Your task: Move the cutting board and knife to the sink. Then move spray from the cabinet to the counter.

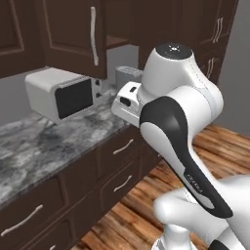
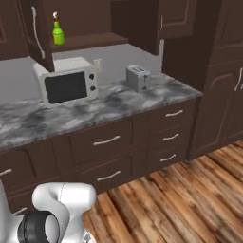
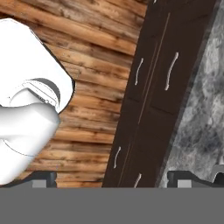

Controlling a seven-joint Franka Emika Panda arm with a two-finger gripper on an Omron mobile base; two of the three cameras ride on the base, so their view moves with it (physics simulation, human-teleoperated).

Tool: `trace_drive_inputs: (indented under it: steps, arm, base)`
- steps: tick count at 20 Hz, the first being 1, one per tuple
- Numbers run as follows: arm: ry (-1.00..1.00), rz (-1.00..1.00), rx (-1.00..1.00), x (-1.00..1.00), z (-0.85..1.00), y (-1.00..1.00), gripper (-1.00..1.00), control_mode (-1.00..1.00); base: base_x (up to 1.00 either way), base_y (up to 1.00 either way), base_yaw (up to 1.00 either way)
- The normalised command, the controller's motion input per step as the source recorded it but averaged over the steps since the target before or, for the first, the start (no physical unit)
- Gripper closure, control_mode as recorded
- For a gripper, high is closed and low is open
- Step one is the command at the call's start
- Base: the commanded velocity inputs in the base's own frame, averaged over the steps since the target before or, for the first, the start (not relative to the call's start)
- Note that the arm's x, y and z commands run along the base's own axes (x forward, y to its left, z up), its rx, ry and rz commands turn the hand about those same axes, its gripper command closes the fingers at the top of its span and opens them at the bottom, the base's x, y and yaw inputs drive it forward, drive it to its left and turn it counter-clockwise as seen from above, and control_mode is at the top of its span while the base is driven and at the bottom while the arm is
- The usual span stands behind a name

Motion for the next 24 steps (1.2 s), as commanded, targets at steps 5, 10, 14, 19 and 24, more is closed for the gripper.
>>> trace_drive_inputs:
  steps: [5,10,14,19,24]
  arm:
    - [0.00,0.00,0.00,0.00,0.00,0.00,-1.00,1.00]
    - [0.00,0.00,0.00,0.00,0.00,0.00,-1.00,1.00]
    - [0.00,0.00,0.00,0.00,0.00,0.00,-1.00,1.00]
    - [0.00,0.00,0.00,0.00,0.00,0.00,-1.00,1.00]
    - [0.00,0.00,0.00,0.00,0.00,0.00,-1.00,1.00]
  base:
    - [0.56,-1.00,-0.14]
    - [0.60,-1.00,-0.13]
    - [0.24,-0.94,0.08]
    - [0.15,-0.15,0.20]
    - [-0.05,0.13,0.46]
